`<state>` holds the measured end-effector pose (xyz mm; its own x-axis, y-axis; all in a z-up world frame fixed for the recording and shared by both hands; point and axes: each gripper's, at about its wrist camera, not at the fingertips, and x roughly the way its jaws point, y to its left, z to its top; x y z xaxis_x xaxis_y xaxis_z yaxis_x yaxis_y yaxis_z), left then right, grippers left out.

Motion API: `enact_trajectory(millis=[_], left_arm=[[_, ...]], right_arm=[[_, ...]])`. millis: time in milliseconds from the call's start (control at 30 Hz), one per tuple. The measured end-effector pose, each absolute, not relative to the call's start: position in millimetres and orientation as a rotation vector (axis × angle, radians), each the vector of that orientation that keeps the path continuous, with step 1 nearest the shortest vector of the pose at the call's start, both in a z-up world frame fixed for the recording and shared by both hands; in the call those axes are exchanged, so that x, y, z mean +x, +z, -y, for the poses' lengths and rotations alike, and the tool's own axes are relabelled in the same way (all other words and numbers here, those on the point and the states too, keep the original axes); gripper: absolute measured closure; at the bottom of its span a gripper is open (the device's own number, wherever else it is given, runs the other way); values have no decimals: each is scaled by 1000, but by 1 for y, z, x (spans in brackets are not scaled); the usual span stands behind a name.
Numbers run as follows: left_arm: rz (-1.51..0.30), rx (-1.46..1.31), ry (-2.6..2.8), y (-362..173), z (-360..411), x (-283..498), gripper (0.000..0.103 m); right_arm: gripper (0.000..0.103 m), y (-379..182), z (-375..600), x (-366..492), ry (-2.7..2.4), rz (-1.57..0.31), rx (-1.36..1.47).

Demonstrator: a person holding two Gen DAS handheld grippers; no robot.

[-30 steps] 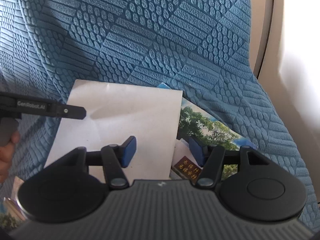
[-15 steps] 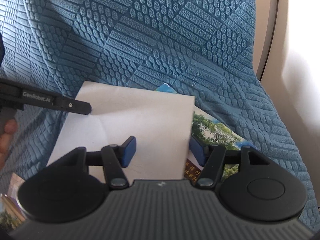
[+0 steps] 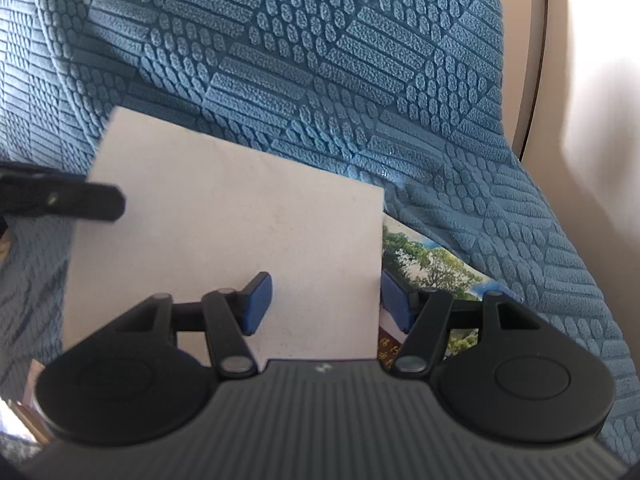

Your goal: Organize objects

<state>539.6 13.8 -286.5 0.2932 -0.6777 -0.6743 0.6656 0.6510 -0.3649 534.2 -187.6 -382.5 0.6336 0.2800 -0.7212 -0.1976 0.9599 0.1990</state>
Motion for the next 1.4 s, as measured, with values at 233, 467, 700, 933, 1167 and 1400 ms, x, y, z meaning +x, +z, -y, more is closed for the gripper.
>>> enact_trajectory(millis=[233, 467, 700, 933, 1167, 1400], left_arm=[[-933, -3, -740, -299, -4, 542, 94], [-933, -73, -669, -291, -13, 536, 101], [-829, 94, -657, -269, 11, 505, 101], [-685, 373, -707, -253, 48, 454, 101], [-629, 482, -742, -247, 61, 424, 102], [-576, 526, -789, -237, 69, 401, 102]], right_arm=[[40, -383, 190, 537, 279, -842, 122], [40, -375, 208, 539, 242, -885, 266], [40, -333, 225, 534, 216, -870, 427], [32, -293, 229, 538, 253, -876, 594], [28, -290, 235, 545, 253, -960, 836], [35, -296, 241, 544, 222, -1062, 807]])
